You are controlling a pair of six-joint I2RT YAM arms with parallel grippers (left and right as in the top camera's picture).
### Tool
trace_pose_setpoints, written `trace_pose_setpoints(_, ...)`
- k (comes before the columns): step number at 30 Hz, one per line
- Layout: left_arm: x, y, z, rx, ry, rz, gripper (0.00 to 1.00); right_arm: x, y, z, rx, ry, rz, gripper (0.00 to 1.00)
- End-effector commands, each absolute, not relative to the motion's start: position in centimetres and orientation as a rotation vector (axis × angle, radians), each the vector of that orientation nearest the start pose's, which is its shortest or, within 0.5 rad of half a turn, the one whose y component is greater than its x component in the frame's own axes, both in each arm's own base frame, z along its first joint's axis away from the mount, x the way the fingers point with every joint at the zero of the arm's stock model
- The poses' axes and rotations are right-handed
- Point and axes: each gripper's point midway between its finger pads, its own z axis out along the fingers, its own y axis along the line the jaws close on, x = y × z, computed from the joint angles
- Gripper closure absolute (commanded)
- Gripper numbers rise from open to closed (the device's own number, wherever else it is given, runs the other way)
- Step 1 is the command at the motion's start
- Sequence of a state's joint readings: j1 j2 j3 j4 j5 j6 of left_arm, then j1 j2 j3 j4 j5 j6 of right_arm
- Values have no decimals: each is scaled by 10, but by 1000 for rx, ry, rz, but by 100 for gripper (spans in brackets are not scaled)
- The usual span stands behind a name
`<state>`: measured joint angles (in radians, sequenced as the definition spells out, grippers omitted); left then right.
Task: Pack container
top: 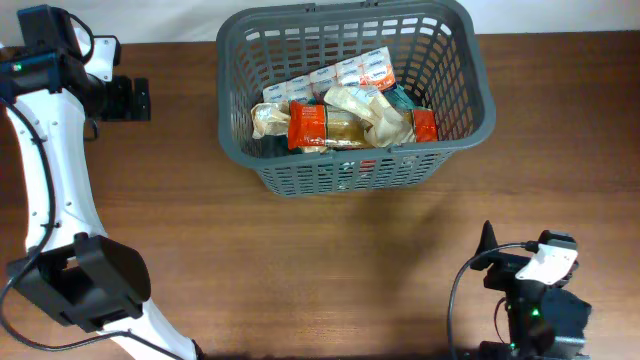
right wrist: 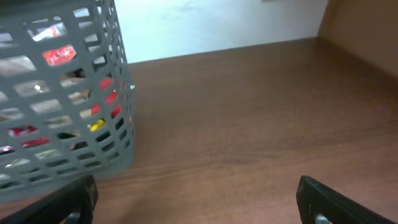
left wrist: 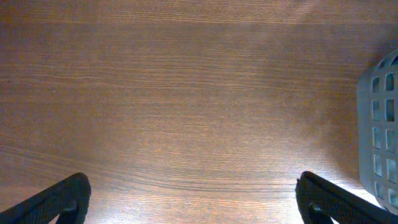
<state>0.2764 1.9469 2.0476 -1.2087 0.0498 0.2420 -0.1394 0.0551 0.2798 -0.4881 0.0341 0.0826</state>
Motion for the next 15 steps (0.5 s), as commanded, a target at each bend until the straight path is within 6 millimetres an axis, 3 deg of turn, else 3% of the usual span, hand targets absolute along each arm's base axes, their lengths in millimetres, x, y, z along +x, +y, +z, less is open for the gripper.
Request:
trace_pose_setpoints(1,450,118,220,-41,2685,80,1,221,-38,168,233,1780,-81,1)
trace_pose_setpoints(8,450,118,220,-41,2685,80,1,226,-28,132,195,1849,-50,1)
trace_pose_setpoints(15,450,118,220,-41,2685,80,1,227,-27,134,191,1839,-46,1)
